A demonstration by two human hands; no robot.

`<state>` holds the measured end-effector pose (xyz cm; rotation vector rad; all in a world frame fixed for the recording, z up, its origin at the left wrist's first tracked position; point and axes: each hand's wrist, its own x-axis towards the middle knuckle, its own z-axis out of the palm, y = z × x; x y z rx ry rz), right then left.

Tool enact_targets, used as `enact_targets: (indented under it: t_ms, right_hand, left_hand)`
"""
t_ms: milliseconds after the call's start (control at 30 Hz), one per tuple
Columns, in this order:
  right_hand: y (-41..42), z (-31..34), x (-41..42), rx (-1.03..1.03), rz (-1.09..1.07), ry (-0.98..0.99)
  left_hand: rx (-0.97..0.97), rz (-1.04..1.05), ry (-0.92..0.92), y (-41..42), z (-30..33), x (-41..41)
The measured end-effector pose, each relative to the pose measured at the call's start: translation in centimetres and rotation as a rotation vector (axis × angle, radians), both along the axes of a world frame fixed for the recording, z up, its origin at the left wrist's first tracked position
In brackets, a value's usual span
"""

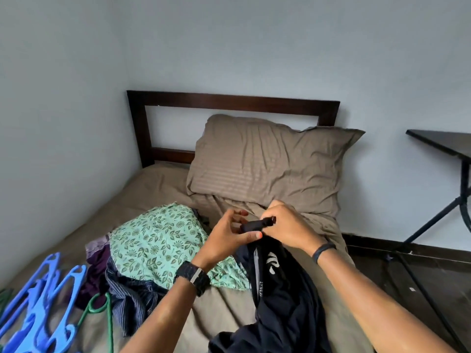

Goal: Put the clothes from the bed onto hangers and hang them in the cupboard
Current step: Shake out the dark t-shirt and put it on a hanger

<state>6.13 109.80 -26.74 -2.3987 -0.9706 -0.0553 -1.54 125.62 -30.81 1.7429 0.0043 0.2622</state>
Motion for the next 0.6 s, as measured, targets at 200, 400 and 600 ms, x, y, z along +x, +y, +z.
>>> enact_targets:
  t_ms: [200, 400, 600]
  right_hand:
    - [-1.2, 4.3, -0.3, 0.069, 0.034, -0.199]
    - [-2.2, 8.7, 0.1, 0.049, 0.075, -0.263]
    - [-3.8, 16.9, 0.8, -0.209, 0.093, -0.119]
  left_hand:
    - [0.091, 0.012, -0.043, -2.4, -3.0, -0.8]
    - [0.03, 0.159, -0.222, -1.9, 2.3, 1.1]
    - [0.605, 0.004, -0.343, 0.5, 8.8, 1.2]
